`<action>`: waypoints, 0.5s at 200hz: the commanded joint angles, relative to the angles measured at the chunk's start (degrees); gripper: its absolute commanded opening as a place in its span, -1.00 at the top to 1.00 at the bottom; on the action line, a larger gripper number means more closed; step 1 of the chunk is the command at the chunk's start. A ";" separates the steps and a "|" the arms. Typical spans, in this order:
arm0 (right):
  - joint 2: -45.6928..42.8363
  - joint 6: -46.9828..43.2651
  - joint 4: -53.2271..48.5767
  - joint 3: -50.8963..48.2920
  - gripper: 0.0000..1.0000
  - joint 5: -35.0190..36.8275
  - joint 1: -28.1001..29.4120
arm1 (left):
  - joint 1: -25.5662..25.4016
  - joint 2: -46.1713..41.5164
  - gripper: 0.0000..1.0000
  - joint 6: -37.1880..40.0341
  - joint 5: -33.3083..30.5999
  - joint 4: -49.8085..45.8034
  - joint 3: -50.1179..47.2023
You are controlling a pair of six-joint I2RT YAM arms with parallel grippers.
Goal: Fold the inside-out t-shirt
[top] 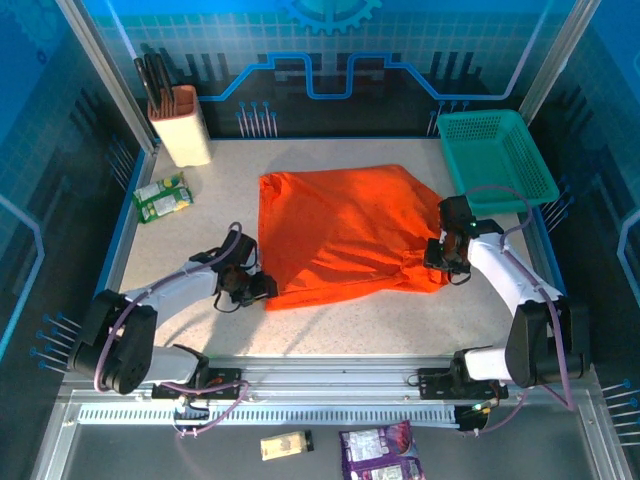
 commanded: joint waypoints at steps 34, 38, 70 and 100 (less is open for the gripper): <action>-1.18 0.48 -2.29 1.54 0.23 0.59 1.12 | -0.40 0.61 0.38 1.40 3.48 6.49 -0.33; -0.99 0.46 -2.27 1.57 0.23 0.60 1.06 | -0.40 0.74 0.42 1.54 3.51 6.40 -0.17; -0.34 0.58 -2.88 2.05 0.23 0.52 1.81 | -0.40 -0.43 0.84 2.27 2.25 5.47 0.57; 1.23 0.26 -3.08 2.41 0.21 0.96 3.08 | 0.71 -4.25 0.99 3.32 -2.61 2.17 2.14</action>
